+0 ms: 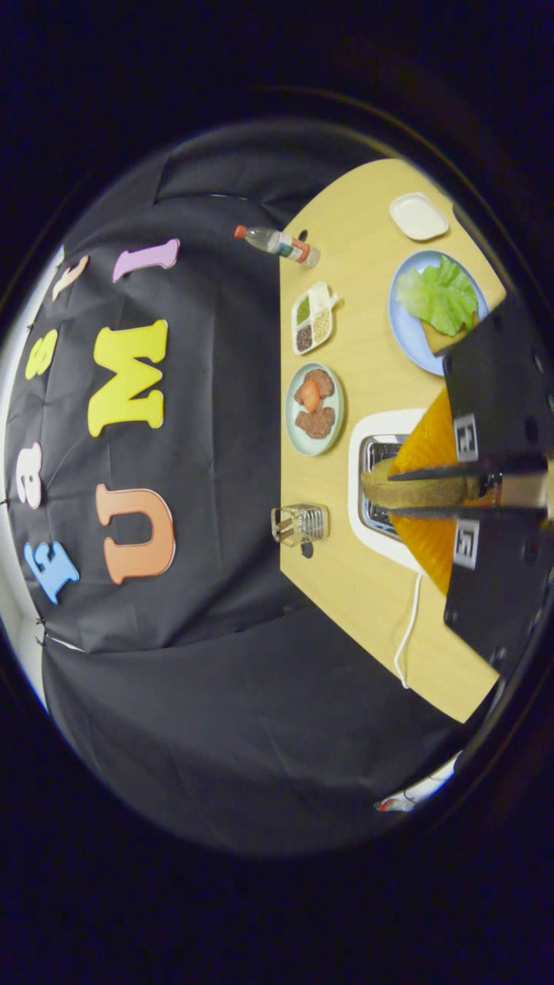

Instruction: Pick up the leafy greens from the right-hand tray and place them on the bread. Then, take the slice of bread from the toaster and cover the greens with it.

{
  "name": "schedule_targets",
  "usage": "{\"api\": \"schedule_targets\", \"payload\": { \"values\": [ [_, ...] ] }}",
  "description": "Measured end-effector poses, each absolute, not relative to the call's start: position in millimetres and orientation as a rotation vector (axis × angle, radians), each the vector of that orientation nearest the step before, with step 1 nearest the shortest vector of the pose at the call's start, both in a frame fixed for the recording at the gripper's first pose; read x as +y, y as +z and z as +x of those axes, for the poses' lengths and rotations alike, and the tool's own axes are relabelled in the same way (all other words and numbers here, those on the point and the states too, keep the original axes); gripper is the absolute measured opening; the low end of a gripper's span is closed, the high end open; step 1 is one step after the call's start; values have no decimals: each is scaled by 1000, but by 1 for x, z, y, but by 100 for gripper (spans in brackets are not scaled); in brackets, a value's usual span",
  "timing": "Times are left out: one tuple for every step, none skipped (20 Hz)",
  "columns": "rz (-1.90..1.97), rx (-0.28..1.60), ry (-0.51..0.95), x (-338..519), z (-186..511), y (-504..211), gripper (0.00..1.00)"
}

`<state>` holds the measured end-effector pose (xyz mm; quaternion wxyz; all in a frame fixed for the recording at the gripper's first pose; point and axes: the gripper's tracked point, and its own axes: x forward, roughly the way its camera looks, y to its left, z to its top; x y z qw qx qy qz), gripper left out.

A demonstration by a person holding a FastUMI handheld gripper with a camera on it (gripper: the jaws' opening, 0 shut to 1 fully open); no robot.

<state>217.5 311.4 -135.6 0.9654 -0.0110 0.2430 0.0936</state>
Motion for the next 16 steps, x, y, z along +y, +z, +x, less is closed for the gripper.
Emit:
{"api": "schedule_targets", "payload": {
  "values": [
    [-19, 492, 203, 314, 217, -136, 10],
    [-23, 493, 206, 313, 215, -132, 10],
    [-27, 487, 211, 313, 212, -127, 10],
    [-32, 470, 214, 314, 210, -119, 10],
    [-41, 450, 218, 314, 207, -109, 10],
    [-41, 426, 221, 316, 204, -97, 10],
    [-33, 408, 229, 319, 201, -87, 10],
    [-21, 391, 236, 321, 197, -76, 10],
    [-13, 374, 242, 322, 194, -64, 10],
    [-4, 356, 248, 322, 190, -51, 10],
    [14, 342, 257, 322, 187, -41, 10],
    [28, 332, 258, 320, 184, -31, 10],
    [31, 320, 251, 313, 182, -21, 10],
    [26, 305, 239, 305, 180, -11, 10],
    [28, 286, 231, 297, 180, -3, 10],
    [30, 275, 222, 288, 181, 1, 10]
  ]
}}
